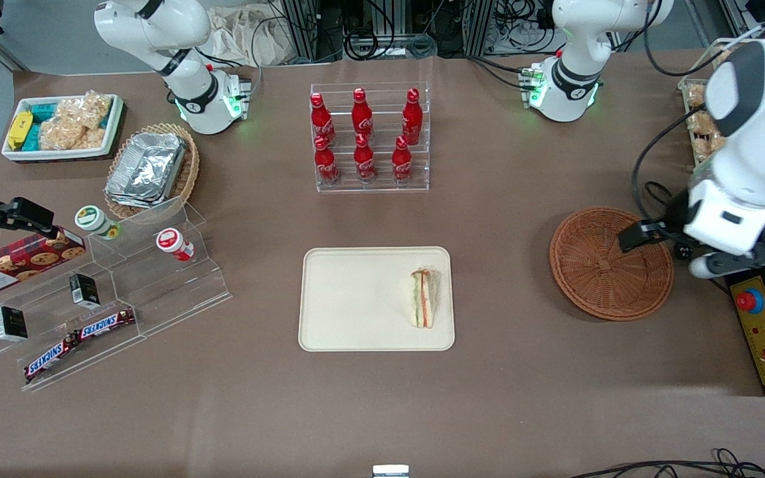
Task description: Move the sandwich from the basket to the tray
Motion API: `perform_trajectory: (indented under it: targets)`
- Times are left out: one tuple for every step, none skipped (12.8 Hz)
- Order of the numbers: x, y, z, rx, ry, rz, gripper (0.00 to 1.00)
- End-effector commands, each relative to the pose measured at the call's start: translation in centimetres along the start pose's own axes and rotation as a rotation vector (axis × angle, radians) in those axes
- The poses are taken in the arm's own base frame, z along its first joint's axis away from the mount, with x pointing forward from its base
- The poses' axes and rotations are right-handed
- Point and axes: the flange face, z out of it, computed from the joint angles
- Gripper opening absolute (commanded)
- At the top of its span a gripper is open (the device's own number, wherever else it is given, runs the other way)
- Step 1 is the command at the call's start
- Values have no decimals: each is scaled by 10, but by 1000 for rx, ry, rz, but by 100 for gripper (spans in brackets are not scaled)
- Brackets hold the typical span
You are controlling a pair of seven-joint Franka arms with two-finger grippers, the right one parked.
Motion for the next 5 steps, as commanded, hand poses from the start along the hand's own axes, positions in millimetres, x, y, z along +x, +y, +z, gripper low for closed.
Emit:
perform_trajectory:
  targets:
    - [16,-5,-6,-12,-22,62,100]
    - [21,-14,-6,-13,-23,103,100]
    - [23,-20,-6,-12,-22,151,100]
    - [23,-23,-6,-10,-23,182,100]
    - [25,-26,-2,-8,-31,180,100]
